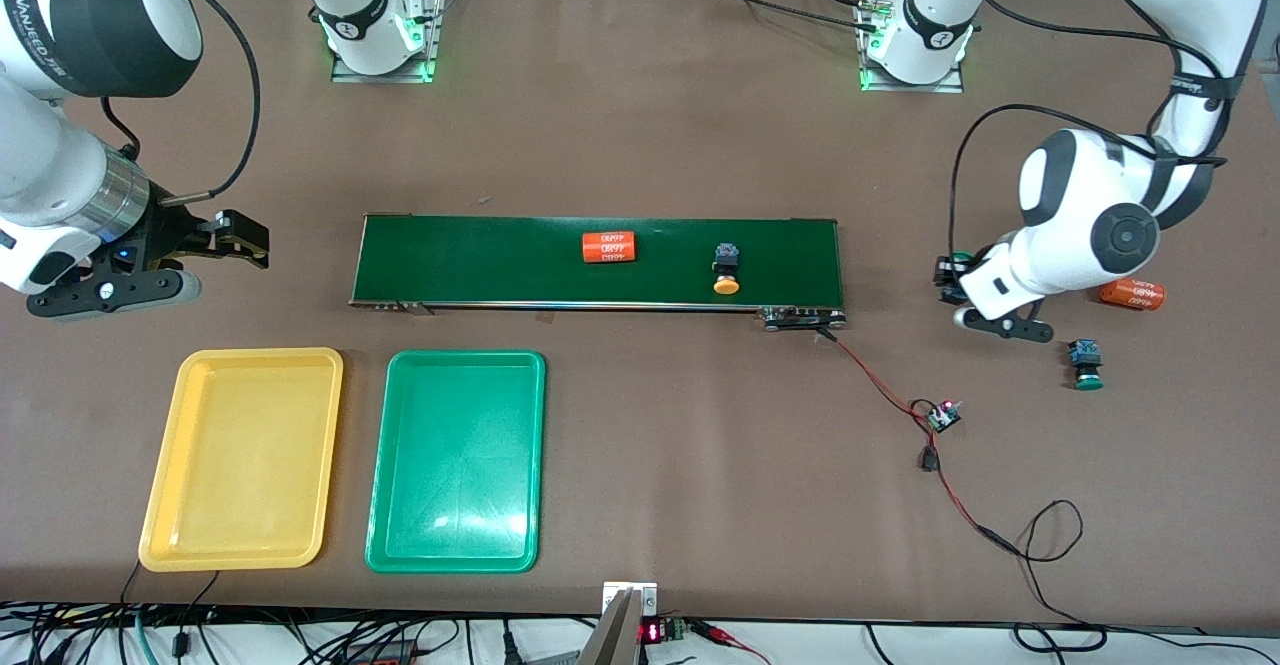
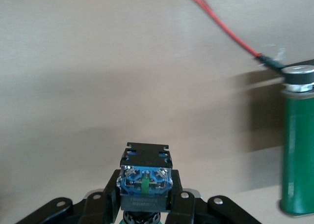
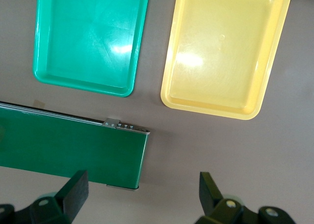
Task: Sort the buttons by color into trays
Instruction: 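Place the dark button on the conveyor belt and release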
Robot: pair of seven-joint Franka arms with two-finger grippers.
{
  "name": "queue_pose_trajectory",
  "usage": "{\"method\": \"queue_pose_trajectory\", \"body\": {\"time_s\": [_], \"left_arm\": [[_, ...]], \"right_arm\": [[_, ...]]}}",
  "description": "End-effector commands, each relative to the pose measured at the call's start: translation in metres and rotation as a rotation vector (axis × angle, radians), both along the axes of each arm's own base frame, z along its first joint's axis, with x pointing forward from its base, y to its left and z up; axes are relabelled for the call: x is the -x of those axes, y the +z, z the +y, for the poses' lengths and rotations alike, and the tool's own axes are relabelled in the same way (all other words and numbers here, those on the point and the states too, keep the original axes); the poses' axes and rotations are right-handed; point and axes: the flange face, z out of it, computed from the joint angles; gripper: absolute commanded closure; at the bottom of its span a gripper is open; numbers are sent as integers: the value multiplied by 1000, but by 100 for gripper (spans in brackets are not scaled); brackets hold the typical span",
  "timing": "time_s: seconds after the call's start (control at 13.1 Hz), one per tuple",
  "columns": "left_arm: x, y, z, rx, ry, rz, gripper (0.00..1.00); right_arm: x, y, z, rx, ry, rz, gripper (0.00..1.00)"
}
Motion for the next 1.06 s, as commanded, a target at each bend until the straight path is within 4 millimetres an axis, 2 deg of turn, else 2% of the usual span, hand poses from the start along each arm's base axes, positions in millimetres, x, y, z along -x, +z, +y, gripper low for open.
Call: {"method": "queue_pose_trajectory", "body": {"time_s": [0.0,0.15,0.38,0.53,0.76,0.84,0.99], "left_arm": [[9,12,-40,17,44,-9,100],[15,14,-83,18,73,-2,100],[21,16,-123,-2,111,-1,100],[23,13,-138,-3,104,5,100],[20,1,-144,5,105,21,100],[23,-4,-155,19,107,25,100],[20,-11,-160,34,109,13,100]], "right_arm": [[0,3,1,13,4,-6,0],[0,2,-1,14,-2,-5,0],[1,2,0,14,-4,-5,0],[0,0,1,16,-3,-1,0],[1,-2,1,17,-4,8,0],[1,-4,0,18,-2,13,0],[1,0,-5,17,5,10,0]]}}
